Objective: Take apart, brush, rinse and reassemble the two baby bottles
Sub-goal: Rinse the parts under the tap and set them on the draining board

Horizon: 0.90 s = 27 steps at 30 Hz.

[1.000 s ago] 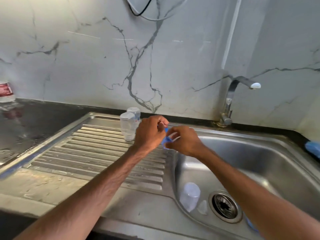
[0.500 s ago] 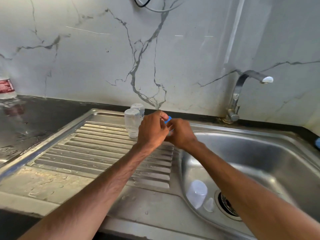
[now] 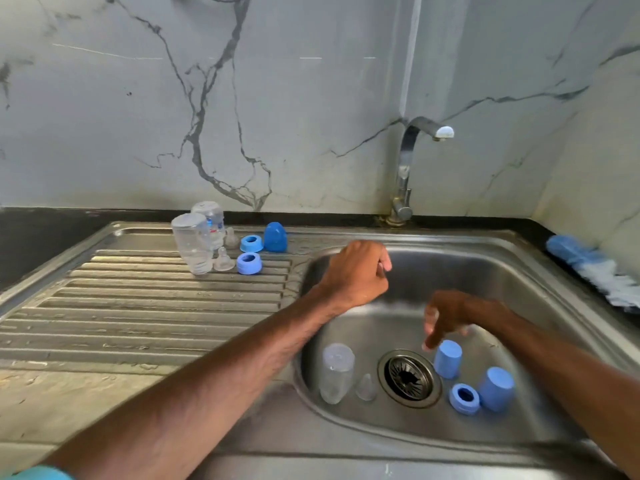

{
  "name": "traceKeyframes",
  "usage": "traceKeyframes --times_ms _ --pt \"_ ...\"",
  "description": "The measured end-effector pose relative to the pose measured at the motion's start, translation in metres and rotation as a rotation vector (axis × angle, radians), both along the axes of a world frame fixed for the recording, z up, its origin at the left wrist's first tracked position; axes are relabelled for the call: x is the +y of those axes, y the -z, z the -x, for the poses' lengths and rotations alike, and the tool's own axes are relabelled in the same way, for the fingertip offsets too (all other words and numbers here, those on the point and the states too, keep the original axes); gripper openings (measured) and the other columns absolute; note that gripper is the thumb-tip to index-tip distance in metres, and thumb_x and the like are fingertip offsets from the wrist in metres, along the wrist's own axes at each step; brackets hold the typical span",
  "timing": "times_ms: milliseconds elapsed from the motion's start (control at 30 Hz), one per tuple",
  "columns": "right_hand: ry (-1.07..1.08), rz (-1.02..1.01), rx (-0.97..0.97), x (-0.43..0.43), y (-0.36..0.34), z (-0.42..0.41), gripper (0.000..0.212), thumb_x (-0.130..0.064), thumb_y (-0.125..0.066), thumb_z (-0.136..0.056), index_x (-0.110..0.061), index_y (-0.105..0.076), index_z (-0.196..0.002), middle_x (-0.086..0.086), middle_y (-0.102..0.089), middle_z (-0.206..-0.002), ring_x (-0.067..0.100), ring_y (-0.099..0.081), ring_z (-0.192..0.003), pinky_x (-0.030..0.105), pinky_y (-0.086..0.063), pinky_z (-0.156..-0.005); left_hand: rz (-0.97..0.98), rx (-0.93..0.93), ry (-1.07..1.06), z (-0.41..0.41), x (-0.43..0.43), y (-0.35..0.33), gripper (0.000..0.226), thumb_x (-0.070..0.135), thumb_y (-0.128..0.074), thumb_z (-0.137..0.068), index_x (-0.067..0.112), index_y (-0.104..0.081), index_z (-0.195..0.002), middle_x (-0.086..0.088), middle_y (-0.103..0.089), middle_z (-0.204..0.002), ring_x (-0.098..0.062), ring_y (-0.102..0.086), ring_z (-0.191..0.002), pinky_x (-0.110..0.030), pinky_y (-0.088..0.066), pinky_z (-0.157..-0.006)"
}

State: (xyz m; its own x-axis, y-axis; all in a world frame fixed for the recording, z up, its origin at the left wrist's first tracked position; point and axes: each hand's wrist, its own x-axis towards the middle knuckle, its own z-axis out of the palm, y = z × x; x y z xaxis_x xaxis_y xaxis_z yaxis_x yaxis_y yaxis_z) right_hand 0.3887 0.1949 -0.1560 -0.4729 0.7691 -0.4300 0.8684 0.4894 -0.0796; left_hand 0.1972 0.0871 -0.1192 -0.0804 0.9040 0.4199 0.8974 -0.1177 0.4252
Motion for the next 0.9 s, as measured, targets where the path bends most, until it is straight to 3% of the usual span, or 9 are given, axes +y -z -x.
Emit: traceKeyframes --times_ms 67,233,333,433,500,600,700,833,900 --pt "0.025 0.066 -0.090 0.001 0.012 -0.005 0.043 -0.046 -0.096 -0.067 -0.017 -0.076 -0.093 0.004 -0.072 -0.080 0.019 -0.065 -0.065 0.028 -0.058 -0.061 0.031 0.037 0.031 -0.014 0.007 0.002 0.028 0.007 -0.057 -0.082 0.023 -0.076 -0.096 0.007 -0.075 -0.103 -0.018 -0.067 -0.100 -0.032 -0.052 -0.083" --pt "0.109 0.164 -0.028 0.000 0.021 -0.004 0.039 -0.011 -0.093 -0.075 0.000 -0.073 -0.106 0.016 -0.076 -0.097 0.032 -0.076 -0.074 0.036 -0.065 -0.066 0.073 0.116 0.095 -0.032 0.019 0.011 0.029 0.005 -0.059 -0.084 0.019 -0.075 -0.103 0.002 -0.073 -0.112 -0.019 -0.065 -0.108 -0.035 -0.054 -0.090" --pt "0.178 0.092 0.399 0.013 -0.002 -0.007 0.020 -0.011 -0.088 -0.081 -0.010 -0.073 -0.094 0.011 -0.073 -0.074 0.021 -0.069 -0.054 0.026 -0.058 -0.053 0.010 0.248 0.124 -0.036 0.033 0.010 0.037 0.004 -0.059 -0.080 0.011 -0.068 -0.115 -0.007 -0.065 -0.123 -0.026 -0.055 -0.123 -0.038 -0.049 -0.099" --pt "0.389 0.195 1.024 0.017 -0.024 -0.010 0.030 0.001 -0.084 -0.082 -0.011 -0.067 -0.103 0.016 -0.072 -0.095 0.026 -0.072 -0.073 0.032 -0.062 -0.059 -0.144 0.638 0.087 -0.039 0.062 -0.004 0.056 0.021 -0.065 -0.086 0.001 -0.054 -0.137 -0.019 -0.043 -0.153 -0.034 -0.033 -0.148 -0.043 -0.026 -0.122" --pt "0.412 0.246 1.231 0.015 -0.032 -0.011 0.044 0.007 -0.080 -0.083 -0.007 -0.065 -0.122 0.018 -0.071 -0.111 0.027 -0.071 -0.088 0.037 -0.065 -0.066 -0.204 0.880 0.028 -0.043 0.084 -0.021 0.061 0.027 -0.056 -0.097 0.002 -0.041 -0.150 -0.019 -0.022 -0.167 -0.032 -0.014 -0.157 -0.048 -0.011 -0.127" --pt "0.360 0.186 1.240 0.011 -0.032 -0.010 0.048 0.011 -0.075 -0.084 -0.006 -0.066 -0.128 0.018 -0.071 -0.112 0.021 -0.069 -0.086 0.035 -0.062 -0.074 -0.143 1.108 -0.003 -0.045 0.112 -0.042 0.056 0.022 -0.042 -0.105 0.004 -0.032 -0.156 -0.017 -0.011 -0.170 -0.030 -0.005 -0.159 -0.049 -0.001 -0.128" --pt "0.304 0.066 1.229 0.007 -0.029 -0.005 0.046 0.013 -0.076 -0.081 -0.007 -0.070 -0.121 0.012 -0.069 -0.103 0.020 -0.065 -0.088 0.028 -0.057 -0.074 0.012 1.245 -0.092 -0.034 0.127 -0.049 0.051 0.022 -0.042 -0.107 0.005 -0.036 -0.155 -0.016 -0.016 -0.169 -0.030 -0.008 -0.158 -0.048 0.000 -0.128" --pt "0.291 -0.056 1.205 0.006 -0.025 0.004 0.059 0.005 -0.086 -0.073 -0.009 -0.066 -0.126 0.012 -0.072 -0.115 0.027 -0.069 -0.099 0.040 -0.059 -0.093 -0.009 1.148 -0.111 -0.020 0.123 -0.046 0.038 0.010 -0.044 -0.104 0.005 -0.053 -0.141 -0.015 -0.054 -0.146 -0.032 -0.041 -0.142 -0.043 -0.024 -0.124" --pt "0.329 -0.106 1.195 0.005 -0.023 0.010 0.060 -0.001 -0.090 -0.071 -0.012 -0.065 -0.125 0.008 -0.073 -0.114 0.026 -0.071 -0.101 0.040 -0.059 -0.094 0.004 0.967 -0.141 -0.012 0.114 -0.036 0.045 0.006 -0.051 -0.099 0.003 -0.046 -0.143 -0.013 -0.058 -0.139 -0.030 -0.055 -0.127 -0.040 -0.039 -0.112"
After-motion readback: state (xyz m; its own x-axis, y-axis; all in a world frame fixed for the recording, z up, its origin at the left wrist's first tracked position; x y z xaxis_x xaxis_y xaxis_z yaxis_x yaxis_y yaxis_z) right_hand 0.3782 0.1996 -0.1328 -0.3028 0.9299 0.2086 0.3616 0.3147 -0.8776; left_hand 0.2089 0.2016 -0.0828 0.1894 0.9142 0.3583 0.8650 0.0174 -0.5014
